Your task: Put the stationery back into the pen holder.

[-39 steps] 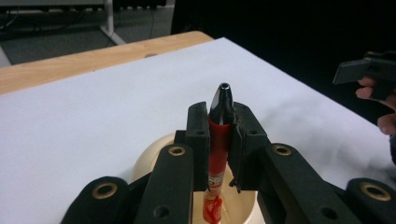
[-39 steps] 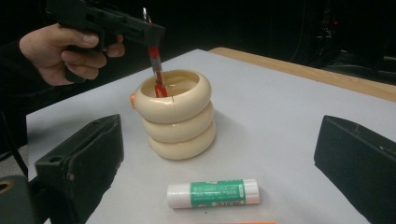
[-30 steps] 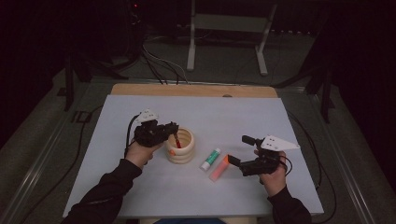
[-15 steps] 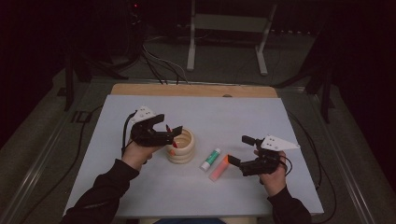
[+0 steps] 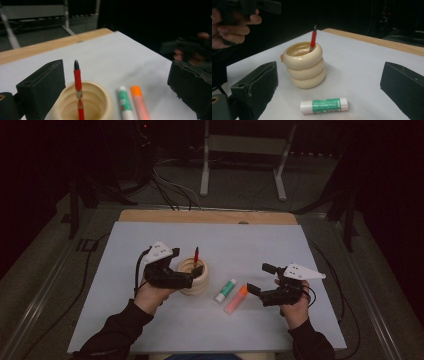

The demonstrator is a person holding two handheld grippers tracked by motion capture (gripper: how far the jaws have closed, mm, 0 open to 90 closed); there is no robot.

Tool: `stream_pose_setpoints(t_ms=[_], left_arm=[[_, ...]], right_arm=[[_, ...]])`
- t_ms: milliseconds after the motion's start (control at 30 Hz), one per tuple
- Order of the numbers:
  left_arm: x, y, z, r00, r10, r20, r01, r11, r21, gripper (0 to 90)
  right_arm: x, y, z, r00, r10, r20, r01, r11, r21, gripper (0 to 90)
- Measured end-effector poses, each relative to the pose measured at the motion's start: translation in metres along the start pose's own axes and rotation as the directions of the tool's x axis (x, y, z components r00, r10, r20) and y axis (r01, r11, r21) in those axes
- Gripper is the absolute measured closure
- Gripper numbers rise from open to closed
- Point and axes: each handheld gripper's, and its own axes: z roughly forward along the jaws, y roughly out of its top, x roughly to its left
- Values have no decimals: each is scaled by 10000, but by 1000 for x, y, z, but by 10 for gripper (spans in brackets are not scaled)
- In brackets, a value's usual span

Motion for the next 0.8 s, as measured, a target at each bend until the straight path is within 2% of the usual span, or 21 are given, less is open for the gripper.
stream_pose_setpoints(t_ms=[300,567,667,800], left_arm=[[-22,-15,12,9989,59,461,-70,9997,243,19],[-35,-26,23,9968,95,799,-127,9991,402,19],[-43,-33,31,9941,73,1079,-140,9980,617,19],[-50,-40,39,9928,78,1193,-168,9971,746,19]], right_arm=[[-3,0,0,10000,62,-4,-62,10000,-11,19],[-5,-1,0,10000,76,41,-76,10000,-1,19],[-5,-1,0,9999,67,81,-67,10000,15,19],[-6,-2,0,9999,74,95,-74,10000,27,19]])
